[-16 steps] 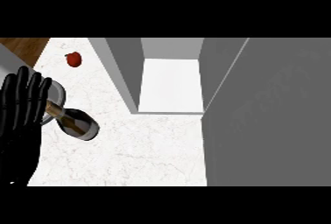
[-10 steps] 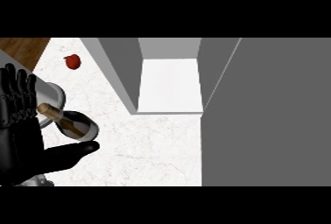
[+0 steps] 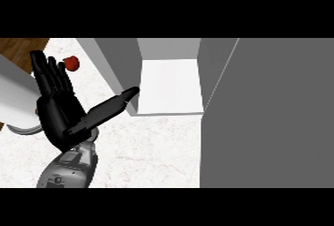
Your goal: Pick up the wine, place it into the cabinet and close the cabinet
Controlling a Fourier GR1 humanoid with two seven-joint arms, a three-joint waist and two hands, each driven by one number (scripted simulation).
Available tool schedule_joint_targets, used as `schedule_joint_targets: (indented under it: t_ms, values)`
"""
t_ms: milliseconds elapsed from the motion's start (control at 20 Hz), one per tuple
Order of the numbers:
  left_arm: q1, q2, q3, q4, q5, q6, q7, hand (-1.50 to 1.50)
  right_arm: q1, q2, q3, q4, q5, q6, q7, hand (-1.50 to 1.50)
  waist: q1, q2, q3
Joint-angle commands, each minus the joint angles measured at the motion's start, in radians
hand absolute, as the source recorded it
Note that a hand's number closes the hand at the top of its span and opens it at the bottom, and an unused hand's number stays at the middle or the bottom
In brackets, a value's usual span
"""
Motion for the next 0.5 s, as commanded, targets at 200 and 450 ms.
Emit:
schedule_joint_targets:
  t_ms: [200,450]
  values:
    - [-0.205,-0.002,-0.093,0.137,-0.076,0.183,0.135,-1.50,-0.039,-0.029,-0.048,-0.198,-0.103,-0.055,0.238,-1.50,0.017,-0.001,0.000]
    - [-0.232,-0.002,-0.191,0.149,-0.141,0.316,0.200,-1.50,-0.080,0.001,-0.046,-0.122,-0.072,-0.045,0.203,-1.50,0.018,-0.001,0.001]
